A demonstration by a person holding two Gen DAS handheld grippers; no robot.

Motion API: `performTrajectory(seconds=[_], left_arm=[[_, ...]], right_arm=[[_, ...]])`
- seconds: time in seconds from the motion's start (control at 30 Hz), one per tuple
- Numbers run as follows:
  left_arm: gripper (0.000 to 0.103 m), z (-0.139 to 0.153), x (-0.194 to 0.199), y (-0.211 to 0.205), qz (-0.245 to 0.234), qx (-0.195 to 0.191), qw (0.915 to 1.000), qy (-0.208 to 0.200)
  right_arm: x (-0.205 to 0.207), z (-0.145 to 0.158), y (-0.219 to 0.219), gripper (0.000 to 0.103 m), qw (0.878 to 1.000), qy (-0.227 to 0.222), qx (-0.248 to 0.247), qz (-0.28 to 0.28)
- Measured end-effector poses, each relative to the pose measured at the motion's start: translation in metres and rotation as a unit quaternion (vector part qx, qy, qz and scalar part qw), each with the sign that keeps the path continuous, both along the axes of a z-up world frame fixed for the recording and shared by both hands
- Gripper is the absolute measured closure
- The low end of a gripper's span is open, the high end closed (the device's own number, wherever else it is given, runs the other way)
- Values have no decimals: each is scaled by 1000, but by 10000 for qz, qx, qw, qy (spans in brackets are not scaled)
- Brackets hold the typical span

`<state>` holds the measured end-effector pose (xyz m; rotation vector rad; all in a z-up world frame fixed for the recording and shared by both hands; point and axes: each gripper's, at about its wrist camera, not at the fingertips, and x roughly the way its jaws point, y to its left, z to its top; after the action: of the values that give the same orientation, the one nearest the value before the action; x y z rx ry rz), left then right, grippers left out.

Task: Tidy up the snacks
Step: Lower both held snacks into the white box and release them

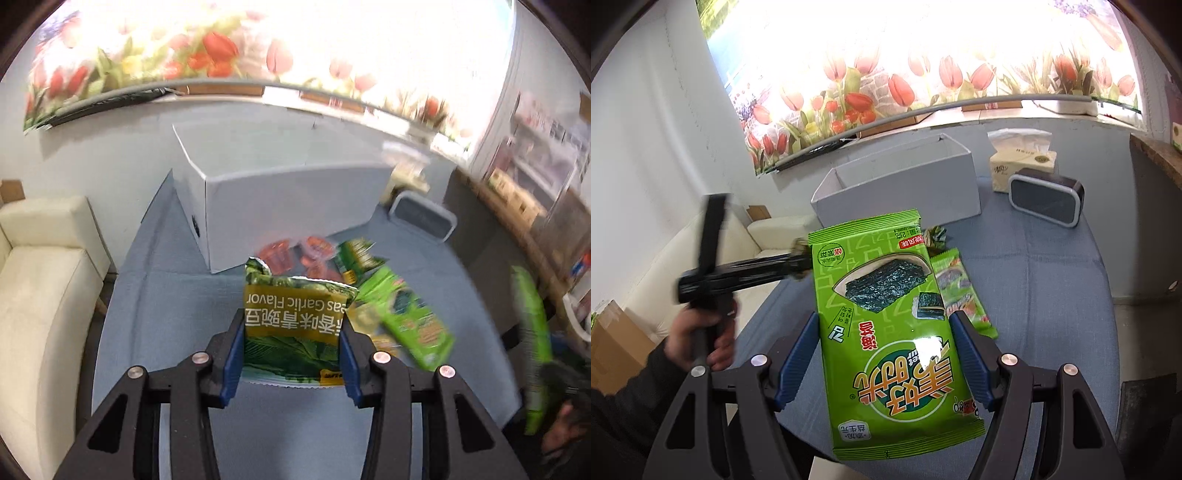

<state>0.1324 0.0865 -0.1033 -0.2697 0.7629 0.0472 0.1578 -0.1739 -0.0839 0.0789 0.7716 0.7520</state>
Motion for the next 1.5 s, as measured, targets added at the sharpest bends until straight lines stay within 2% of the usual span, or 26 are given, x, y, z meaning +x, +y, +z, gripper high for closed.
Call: performTrajectory(seconds=[0.13,0.3,0.43,0.53,0.67,0.8,0.9,1.07,1.17,1.2,1.27,1.3,1.33,1.4,1.5], left_arm=[[54,30,-11,-9,126,154,9993,-322],[54,59,2,-2,161,178,9985,-483],[54,78,31,11,206,303,9973,-640],[54,90,57,23,200,413,9960,-765],[54,103,102,50,272,353,9952,-872],[54,107,141,74,307,363,9954,-831],[54,101,171,91,326,171,9968,-709],[53,89,190,96,218,238,9975,-632],[52,82,194,96,159,307,9977,-579],[51,80,195,97,148,298,9978,-579],[37,77,195,98,131,318,9979,-548],[20,77,196,99,105,304,9980,-550],[7,77,194,99,87,294,9977,-609],[0,78,192,98,150,387,9967,-699],[0,78,195,97,88,404,9976,-562]], right_arm=[[17,10,15,27,9999,-70,78,-37],[51,30,40,27,9995,-269,162,4],[88,46,69,27,9990,-410,186,-3],[116,53,96,27,9989,-464,37,17],[155,59,130,27,9974,-657,-283,-32],[197,59,149,27,9975,-643,-306,-32],[231,56,171,27,9950,-724,-690,-71],[267,46,188,27,9955,-531,-790,-2],[280,40,189,22,9961,-390,-795,-22],[284,38,189,14,9968,-312,-737,57],[282,37,188,6,9964,-383,-747,84],[281,36,188,2,9955,-431,-843,72],[281,34,188,2,9949,-454,-902,60],[282,30,184,0,9949,-418,-923,27],[281,26,176,0,9954,-335,-896,-91]])
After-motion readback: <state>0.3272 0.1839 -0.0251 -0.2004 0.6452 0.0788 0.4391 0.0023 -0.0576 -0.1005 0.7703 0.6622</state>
